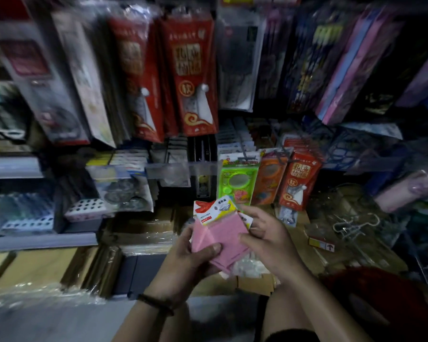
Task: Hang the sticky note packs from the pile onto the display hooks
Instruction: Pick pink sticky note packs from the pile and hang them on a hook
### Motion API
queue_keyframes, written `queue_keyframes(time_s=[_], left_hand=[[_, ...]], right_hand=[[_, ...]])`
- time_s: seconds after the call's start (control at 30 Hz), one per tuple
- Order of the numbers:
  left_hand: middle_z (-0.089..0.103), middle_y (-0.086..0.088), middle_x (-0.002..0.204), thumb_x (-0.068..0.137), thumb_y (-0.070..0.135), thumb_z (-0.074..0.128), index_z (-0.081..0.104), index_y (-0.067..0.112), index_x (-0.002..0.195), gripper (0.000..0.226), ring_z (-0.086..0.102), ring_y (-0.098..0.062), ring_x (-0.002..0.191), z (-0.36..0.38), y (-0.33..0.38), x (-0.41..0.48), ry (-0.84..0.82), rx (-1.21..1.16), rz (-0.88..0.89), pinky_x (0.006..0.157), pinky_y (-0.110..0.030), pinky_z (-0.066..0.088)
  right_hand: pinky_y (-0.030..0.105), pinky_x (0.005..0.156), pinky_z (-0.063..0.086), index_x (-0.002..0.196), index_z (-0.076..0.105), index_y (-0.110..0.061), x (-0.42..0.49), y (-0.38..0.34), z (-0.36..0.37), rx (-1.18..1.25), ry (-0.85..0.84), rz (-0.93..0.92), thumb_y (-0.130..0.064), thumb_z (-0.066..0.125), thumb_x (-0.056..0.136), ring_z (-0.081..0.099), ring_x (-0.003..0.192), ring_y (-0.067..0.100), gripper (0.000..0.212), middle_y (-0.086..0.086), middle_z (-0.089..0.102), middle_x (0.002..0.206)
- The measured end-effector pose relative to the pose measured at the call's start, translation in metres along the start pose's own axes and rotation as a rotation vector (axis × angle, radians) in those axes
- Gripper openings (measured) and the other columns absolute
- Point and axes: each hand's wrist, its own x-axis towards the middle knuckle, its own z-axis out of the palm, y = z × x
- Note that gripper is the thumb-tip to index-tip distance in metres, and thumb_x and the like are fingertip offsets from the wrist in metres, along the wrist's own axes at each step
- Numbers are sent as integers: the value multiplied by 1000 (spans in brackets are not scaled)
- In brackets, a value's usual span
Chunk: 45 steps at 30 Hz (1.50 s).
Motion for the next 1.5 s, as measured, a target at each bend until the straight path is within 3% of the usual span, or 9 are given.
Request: queue_keyframes(time_s=[0.13, 0.33, 0.47, 0.7, 0.83, 0.97, 1.07, 1.23, 1.5], left_hand=[[70, -29, 131, 83, -2, 78, 64, 4, 136, 56, 73, -42, 112, 6, 26, -15, 17, -5, 113, 86, -46, 63], [71, -29, 129, 84, -15, 76, 63, 1, 135, 55, 72, -43, 112, 19, 76, -28, 79, 36, 280, 84, -47, 63], [65, -36, 134, 90, -4, 75, 58, 0, 137, 50, 71, -43, 103, 32, 118, -37, 40, 3, 347, 70, -46, 64], [74, -22, 130, 102, 4, 61, 63, 15, 138, 37, 77, -35, 98, 54, 179, -51, 105, 2, 451, 64, -40, 63], [80, -10, 119, 102, 28, 60, 61, 24, 138, 37, 80, -28, 91, 70, 211, -56, 177, 157, 529, 67, -46, 65], [78, -19, 114, 102, 47, 54, 58, 26, 141, 44, 75, -37, 84, 75, 244, -59, 250, 269, 610, 69, -47, 63], [77, -18, 114, 105, 45, 51, 58, 26, 139, 40, 76, -38, 86, 77, 274, -66, 221, 305, 700, 72, -48, 64], [78, -14, 118, 109, 29, 55, 70, 30, 125, 22, 77, -41, 104, 76, 321, -74, 231, 297, 813, 80, -52, 65], [78, -15, 120, 106, 22, 61, 67, 21, 129, 25, 77, -45, 104, 61, 405, -74, 319, 279, 987, 79, -53, 65]], right_hand=[[60, 88, 62, 144, 58, -44, -6, -30, 6, -22, -14, -67, 4, 72, 92, 79, 94, 26, 72, 5, 81, 102], [44, 63, 55, 152, 50, -52, -14, -89, 16, -16, -13, -191, 8, 69, 93, 72, 69, 22, 86, -7, 75, 90], [59, 77, 65, 135, 69, -43, -7, -130, 20, -27, -39, -247, 12, 66, 93, 81, 91, 20, 70, -5, 78, 111], [34, 85, 63, 145, 63, -41, 13, -189, 15, -65, -23, -356, 9, 63, 90, 78, 94, 11, 75, -12, 81, 112], [38, 76, 50, 139, 61, -60, 23, -217, 24, -90, -91, -427, -7, 62, 87, 61, 83, 21, 74, -14, 77, 125], [44, 77, 63, 142, 59, -57, 32, -254, 23, -60, -78, -501, 4, 66, 96, 78, 87, 25, 77, -16, 69, 141], [43, 68, 59, 140, 60, -58, 38, -286, 25, -33, -69, -559, 5, 65, 98, 73, 74, 36, 77, -9, 77, 126], [19, 52, 42, 135, 69, -41, 45, -341, 36, 45, -64, -664, 15, 64, 93, 52, 52, 2, 70, -19, 77, 89], [12, 64, 52, 139, 67, -33, 77, -415, 64, 98, -6, -858, 17, 66, 91, 70, 73, 0, 69, -14, 65, 136]])
